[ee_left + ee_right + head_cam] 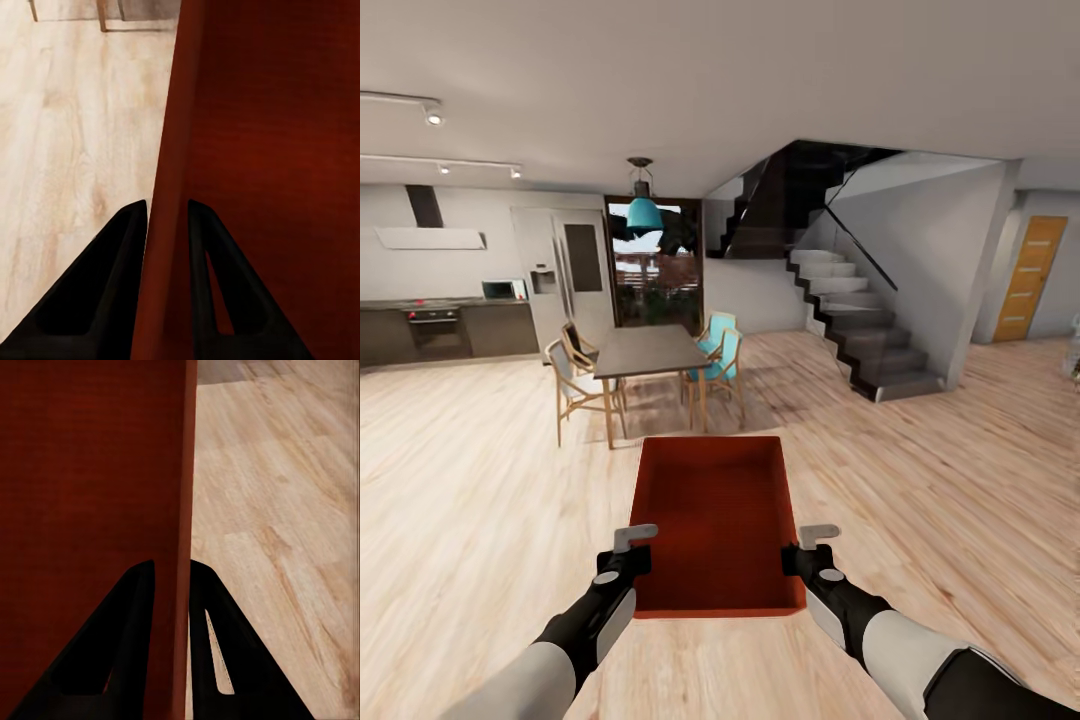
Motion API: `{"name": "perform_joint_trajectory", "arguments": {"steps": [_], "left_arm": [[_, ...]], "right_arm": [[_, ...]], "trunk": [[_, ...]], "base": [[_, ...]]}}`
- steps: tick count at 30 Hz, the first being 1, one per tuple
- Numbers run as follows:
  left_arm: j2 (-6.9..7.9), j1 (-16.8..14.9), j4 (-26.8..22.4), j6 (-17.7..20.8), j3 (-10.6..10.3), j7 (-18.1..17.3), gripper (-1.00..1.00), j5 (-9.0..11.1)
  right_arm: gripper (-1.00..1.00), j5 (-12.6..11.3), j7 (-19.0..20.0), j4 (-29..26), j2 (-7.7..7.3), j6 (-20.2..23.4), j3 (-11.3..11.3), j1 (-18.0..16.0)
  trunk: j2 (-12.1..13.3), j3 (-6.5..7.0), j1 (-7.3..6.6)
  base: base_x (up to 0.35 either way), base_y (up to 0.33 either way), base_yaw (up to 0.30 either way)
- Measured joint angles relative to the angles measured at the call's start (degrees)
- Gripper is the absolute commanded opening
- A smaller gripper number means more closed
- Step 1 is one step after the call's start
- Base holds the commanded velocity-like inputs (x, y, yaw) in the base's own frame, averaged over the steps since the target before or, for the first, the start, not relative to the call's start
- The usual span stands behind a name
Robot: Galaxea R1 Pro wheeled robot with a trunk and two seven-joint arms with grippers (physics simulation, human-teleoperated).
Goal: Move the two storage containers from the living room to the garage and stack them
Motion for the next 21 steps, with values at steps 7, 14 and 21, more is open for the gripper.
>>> {"name": "perform_joint_trajectory", "arguments": {"steps": [7, 14, 21], "left_arm": [[0.01, 0.0, 0.0, 0.0, 0.0, 0.0, -1.0, 0.0], [-0.02, 0.0, 0.0, 0.0, 0.0, 0.1, -1.0, 0.0], [-0.07, 0.0, -0.1, 0.1, 0.0, 0.2, -1.0, 0.0]], "right_arm": [[-1.0, 0.0, 0.0, 0.0, 0.0, 0.0, 0.0, 0.0], [-1.0, 0.1, 0.1, 0.0, -0.03, 0.0, -0.1, 0.0], [-1.0, 0.1, 0.2, 0.0, -0.08, 0.1, -0.1, 0.0]], "trunk": [[0.0, 0.0, 0.0], [0.0, 0.0, 0.0], [0.0, 0.0, 0.0]], "base": [[0.322, 0.0, -0.164], [0.322, 0.0, -0.01], [0.322, 0.0, 0.0]]}}
